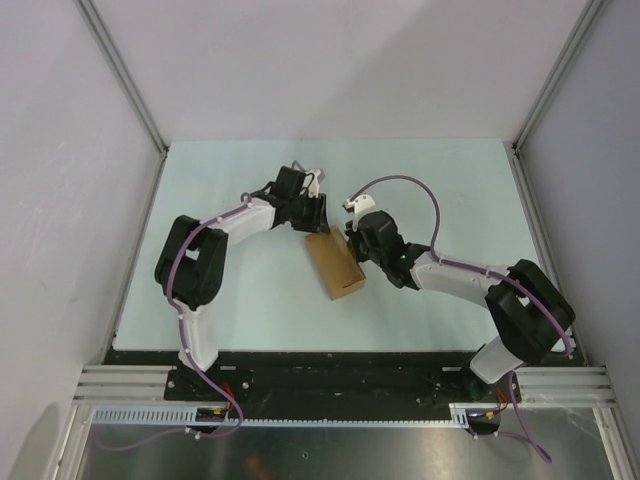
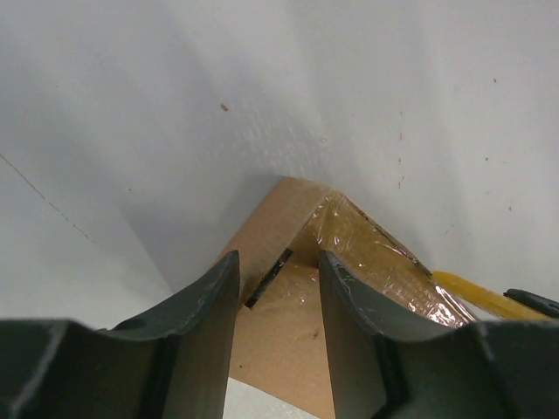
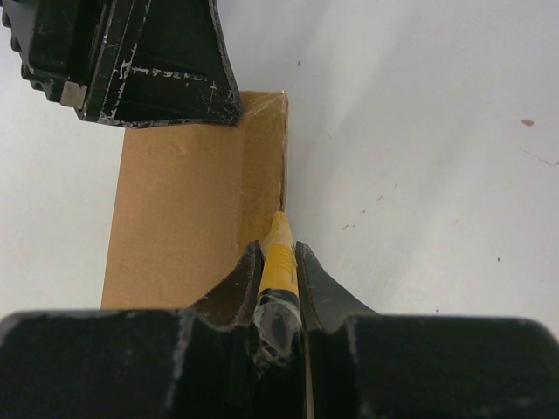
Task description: Unpack the express box
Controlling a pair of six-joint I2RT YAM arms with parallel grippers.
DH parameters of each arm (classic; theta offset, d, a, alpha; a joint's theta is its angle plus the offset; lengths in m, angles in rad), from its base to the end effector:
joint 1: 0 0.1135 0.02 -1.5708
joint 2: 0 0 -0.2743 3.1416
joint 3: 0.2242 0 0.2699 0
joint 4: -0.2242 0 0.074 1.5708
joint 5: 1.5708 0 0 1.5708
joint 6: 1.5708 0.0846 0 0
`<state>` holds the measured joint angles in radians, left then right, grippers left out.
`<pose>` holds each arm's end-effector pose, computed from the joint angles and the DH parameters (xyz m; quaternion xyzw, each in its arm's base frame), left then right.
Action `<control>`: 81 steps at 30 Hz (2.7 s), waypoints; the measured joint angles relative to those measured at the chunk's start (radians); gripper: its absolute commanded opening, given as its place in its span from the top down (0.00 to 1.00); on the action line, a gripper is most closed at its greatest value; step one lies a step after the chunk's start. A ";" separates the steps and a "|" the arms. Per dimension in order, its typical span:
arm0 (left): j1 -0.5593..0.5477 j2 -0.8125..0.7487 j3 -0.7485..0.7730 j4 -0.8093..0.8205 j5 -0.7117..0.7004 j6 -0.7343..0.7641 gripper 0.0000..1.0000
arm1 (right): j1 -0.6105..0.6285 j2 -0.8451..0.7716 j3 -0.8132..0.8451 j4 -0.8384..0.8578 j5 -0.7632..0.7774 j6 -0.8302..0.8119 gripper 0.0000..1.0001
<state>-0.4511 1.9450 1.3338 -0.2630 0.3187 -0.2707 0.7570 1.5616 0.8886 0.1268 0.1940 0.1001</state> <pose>0.4107 -0.2284 0.1486 0.1375 0.9194 -0.2585 0.2626 0.2982 0.2593 0.1891 -0.2349 0.8365 0.1260 0.4788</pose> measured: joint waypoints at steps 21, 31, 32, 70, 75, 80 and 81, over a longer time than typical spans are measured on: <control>-0.025 0.015 0.050 -0.073 -0.079 0.010 0.60 | 0.048 -0.140 -0.024 -0.168 0.045 0.040 1.00; -0.025 0.015 0.051 -0.075 -0.080 0.009 0.61 | 0.069 -0.188 -0.060 -0.213 0.069 0.103 1.00; -0.026 0.015 0.051 -0.075 -0.080 0.008 0.62 | 0.073 -0.196 -0.063 -0.222 0.072 0.110 1.00; -0.076 -0.008 0.039 -0.071 -0.159 0.037 0.62 | 0.161 -0.351 -0.111 -0.277 0.240 0.217 1.00; -0.076 -0.010 0.033 -0.064 -0.159 0.038 0.61 | 0.121 -0.296 -0.104 -0.152 0.242 0.186 1.00; -0.076 -0.015 0.023 -0.053 -0.158 0.040 0.61 | 0.055 -0.217 -0.103 -0.035 0.198 0.160 1.00; -0.076 -0.015 0.022 -0.051 -0.157 0.040 0.61 | 0.045 -0.204 -0.103 -0.014 0.186 0.158 1.00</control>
<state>-0.5274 1.9297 1.3560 -0.3145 0.1619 -0.2306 0.8017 1.3575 0.7860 0.1131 0.3798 0.2577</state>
